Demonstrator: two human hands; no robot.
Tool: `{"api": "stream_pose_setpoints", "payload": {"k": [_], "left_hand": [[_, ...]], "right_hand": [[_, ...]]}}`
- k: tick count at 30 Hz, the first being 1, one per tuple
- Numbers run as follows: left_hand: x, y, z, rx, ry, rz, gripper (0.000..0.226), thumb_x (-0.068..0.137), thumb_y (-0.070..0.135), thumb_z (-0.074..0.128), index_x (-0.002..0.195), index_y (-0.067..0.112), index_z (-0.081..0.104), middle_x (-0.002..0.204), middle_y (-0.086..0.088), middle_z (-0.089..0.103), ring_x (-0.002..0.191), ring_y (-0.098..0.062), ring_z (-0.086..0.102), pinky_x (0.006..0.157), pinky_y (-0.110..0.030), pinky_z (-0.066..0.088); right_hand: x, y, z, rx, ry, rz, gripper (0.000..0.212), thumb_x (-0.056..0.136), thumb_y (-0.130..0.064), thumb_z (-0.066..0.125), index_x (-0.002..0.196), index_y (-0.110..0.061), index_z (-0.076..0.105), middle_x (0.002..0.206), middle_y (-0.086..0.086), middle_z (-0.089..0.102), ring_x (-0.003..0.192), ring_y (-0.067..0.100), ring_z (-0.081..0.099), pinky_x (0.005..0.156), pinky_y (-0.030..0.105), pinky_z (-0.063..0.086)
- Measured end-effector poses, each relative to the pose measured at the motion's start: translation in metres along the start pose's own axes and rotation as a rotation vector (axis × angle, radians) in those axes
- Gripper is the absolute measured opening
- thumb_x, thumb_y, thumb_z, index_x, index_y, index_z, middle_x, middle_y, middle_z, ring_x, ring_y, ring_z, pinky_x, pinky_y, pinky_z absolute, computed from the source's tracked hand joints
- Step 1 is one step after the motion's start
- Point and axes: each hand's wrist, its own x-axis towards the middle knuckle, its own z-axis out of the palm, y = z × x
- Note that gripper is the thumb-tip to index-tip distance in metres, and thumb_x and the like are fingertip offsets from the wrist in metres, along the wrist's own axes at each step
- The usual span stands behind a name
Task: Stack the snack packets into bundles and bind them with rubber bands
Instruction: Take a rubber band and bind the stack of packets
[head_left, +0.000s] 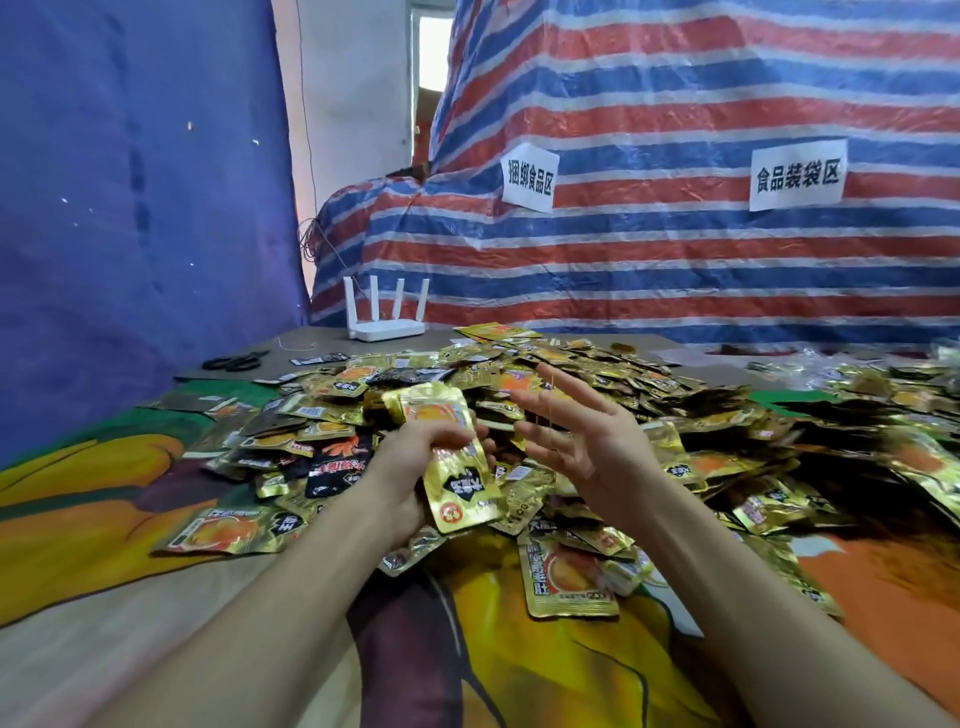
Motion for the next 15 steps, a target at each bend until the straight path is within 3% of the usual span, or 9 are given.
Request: {"api": "stream_pose_setpoints", "payload": {"k": [3,6,8,11,13,15], "left_hand": [[0.004,0.003,-0.004,-0.093,0.101,0.098,0.015,0.087,0.003,0.060,0.087,0.003,0.075,0.089,-0.015,0.075,0.075,-0.027,0.073,0.078,-0.041,0.057],[0.005,0.004,-0.003,-0.182,0.099,0.154,0.025,0.092,0.009,0.060,0.075,0.006,0.079,0.084,-0.012,0.076,0.067,-0.025,0.074,0.060,-0.034,0.059],[0.003,0.005,0.001,-0.225,0.103,0.192,0.019,0.093,0.011,0.060,0.085,0.004,0.076,0.089,-0.015,0.075,0.070,-0.028,0.074,0.059,-0.037,0.060],[0.002,0.007,0.007,-0.309,0.106,0.246,0.023,0.095,0.011,0.060,0.079,0.008,0.077,0.088,-0.011,0.076,0.071,-0.027,0.075,0.058,-0.040,0.061],[0.000,0.005,0.012,-0.327,0.070,0.241,0.025,0.097,0.015,0.059,0.082,0.011,0.078,0.090,-0.007,0.077,0.073,-0.024,0.076,0.055,-0.036,0.059],[-0.003,0.000,0.016,-0.321,0.022,0.244,0.030,0.099,0.019,0.057,0.084,0.015,0.083,0.098,-0.005,0.078,0.085,-0.022,0.077,0.062,-0.033,0.060]], "right_hand": [[-0.003,0.005,0.000,-0.113,0.039,0.002,0.062,0.068,-0.018,0.083,0.128,-0.016,0.067,0.112,0.013,0.076,0.092,0.033,0.076,0.061,0.035,0.062],[-0.008,0.019,0.013,-0.215,-0.062,0.042,0.063,0.065,-0.018,0.091,0.124,-0.021,0.070,0.115,0.011,0.074,0.097,0.027,0.075,0.066,0.041,0.062],[-0.011,0.028,0.025,-0.251,-0.120,0.042,0.060,0.063,-0.016,0.093,0.118,-0.026,0.071,0.111,0.010,0.074,0.096,0.025,0.075,0.068,0.043,0.062],[-0.014,0.038,0.043,-0.225,-0.106,-0.033,0.067,0.059,-0.015,0.091,0.119,-0.024,0.064,0.108,0.012,0.074,0.094,0.027,0.075,0.073,0.045,0.062],[-0.016,0.041,0.050,-0.250,-0.047,-0.140,0.073,0.057,-0.014,0.091,0.122,-0.021,0.059,0.111,0.013,0.072,0.096,0.025,0.075,0.082,0.040,0.062],[-0.018,0.042,0.053,-0.274,0.004,-0.231,0.075,0.055,-0.015,0.091,0.122,-0.020,0.057,0.113,0.010,0.071,0.094,0.017,0.075,0.079,0.029,0.061]]}}
